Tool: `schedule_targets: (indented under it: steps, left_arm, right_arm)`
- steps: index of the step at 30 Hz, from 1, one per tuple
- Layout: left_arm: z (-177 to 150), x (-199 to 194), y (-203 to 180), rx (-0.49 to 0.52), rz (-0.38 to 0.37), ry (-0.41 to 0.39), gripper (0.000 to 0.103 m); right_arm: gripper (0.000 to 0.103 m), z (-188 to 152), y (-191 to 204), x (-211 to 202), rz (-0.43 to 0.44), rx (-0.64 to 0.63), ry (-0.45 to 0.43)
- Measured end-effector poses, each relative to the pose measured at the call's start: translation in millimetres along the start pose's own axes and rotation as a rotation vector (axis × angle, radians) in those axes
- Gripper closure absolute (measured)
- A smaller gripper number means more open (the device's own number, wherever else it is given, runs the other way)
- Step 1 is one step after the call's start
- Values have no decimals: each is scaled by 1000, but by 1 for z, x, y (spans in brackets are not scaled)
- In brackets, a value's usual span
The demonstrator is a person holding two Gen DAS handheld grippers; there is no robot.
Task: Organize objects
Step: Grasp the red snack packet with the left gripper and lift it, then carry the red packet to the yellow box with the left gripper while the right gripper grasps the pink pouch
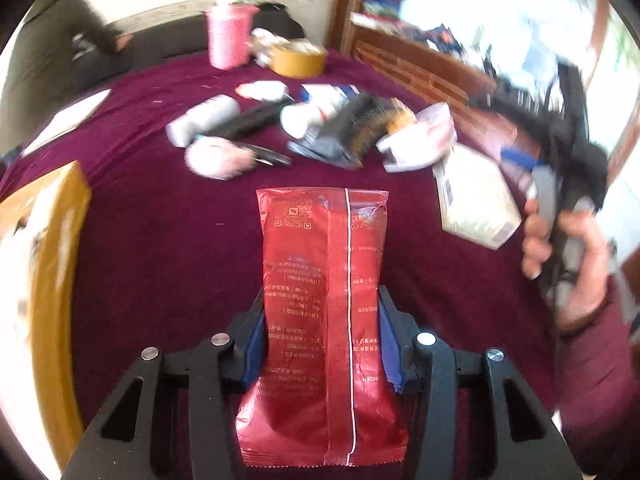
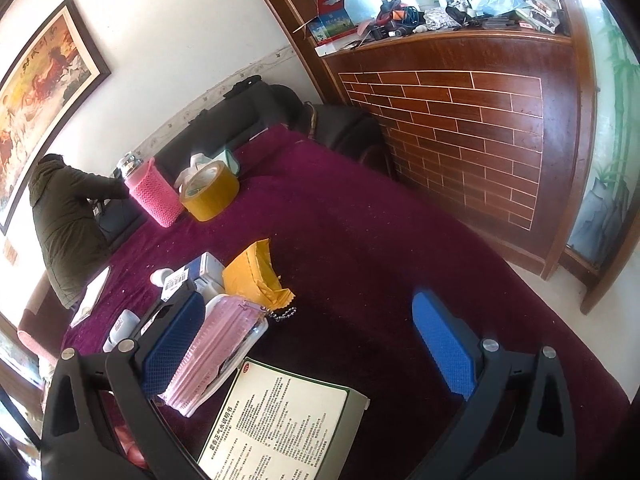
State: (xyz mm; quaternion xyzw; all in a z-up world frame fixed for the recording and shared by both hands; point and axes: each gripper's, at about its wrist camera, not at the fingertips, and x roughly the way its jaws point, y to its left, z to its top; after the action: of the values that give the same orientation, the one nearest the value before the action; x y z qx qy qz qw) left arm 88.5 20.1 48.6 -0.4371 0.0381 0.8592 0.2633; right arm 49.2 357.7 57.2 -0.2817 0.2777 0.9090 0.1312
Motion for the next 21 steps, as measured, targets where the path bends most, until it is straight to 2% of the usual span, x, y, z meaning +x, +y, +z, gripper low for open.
schedule_targets:
  steps: [5, 10, 16, 19, 21]
  left_arm:
    - [-7, -44, 28, -74, 24, -117, 61]
    - [-17, -76, 51, -139, 40, -167, 61]
    - [-28, -99, 61, -111, 83, -209, 61]
    - [-34, -101, 64, -125, 66, -216, 60]
    - [-37, -102, 67, -143, 62, -220, 60]
  right_arm:
    - [0, -1, 2, 4, -21, -11, 10]
    - [0, -1, -2, 9, -26, 4, 28]
    - [0, 8, -1, -12, 61, 48, 60]
    - [0, 12, 13, -6, 108, 18, 163]
    - [0, 13, 30, 10, 90, -37, 262]
